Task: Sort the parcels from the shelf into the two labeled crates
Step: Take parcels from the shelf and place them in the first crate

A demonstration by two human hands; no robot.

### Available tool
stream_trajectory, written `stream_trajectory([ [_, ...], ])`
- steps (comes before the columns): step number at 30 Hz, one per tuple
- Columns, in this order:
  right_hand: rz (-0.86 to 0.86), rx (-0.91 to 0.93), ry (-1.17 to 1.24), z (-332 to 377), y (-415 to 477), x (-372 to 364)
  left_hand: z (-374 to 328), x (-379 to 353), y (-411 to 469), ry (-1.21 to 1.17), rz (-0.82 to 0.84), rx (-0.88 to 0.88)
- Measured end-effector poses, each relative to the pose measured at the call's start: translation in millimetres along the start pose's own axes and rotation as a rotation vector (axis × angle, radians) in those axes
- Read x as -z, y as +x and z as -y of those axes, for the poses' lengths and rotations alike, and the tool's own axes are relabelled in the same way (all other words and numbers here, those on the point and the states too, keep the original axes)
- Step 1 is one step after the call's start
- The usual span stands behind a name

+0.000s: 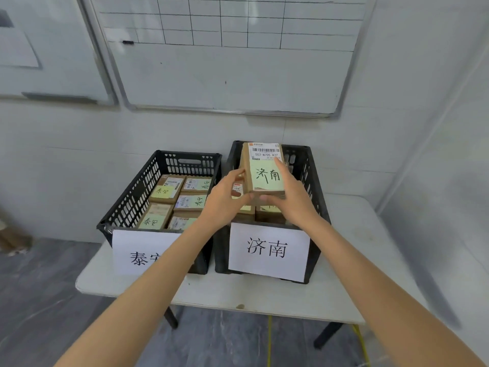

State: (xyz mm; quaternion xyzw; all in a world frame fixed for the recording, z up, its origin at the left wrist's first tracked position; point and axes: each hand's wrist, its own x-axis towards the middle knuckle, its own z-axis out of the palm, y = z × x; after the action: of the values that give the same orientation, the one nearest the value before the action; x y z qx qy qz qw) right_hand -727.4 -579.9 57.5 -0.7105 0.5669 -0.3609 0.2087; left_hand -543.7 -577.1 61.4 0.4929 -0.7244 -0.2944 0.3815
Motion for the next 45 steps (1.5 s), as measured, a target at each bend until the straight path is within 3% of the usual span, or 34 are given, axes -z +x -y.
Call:
stream_trajectory([
  [5, 0.068, 0.013, -0.021, -21.1, 42.1, -2.5, 20.8, 11.3, 42.9, 0.08, 0.087, 0.011],
  [12, 0.181, 0.01, -0.017, -53.8, 84.9, -12.3, 44.8, 24.9, 89.0, 0.046, 0.009, 0.089],
  [30, 0.782, 0.101, -0.149, -134.6, 134.0, -23.2, 83.6, 7.2, 148.5, 0.082, -0.184, 0.269],
  [39, 1.119, 0.164, -0.053, -151.3, 148.1, -50.5, 99.4, 8.7, 147.2, 0.148, -0.21, 0.345],
  [45, 1.231, 0.207, -0.037, -154.7, 157.9, -59.5, 105.6, 13.1, 144.6, 0.178, -0.226, 0.381],
])
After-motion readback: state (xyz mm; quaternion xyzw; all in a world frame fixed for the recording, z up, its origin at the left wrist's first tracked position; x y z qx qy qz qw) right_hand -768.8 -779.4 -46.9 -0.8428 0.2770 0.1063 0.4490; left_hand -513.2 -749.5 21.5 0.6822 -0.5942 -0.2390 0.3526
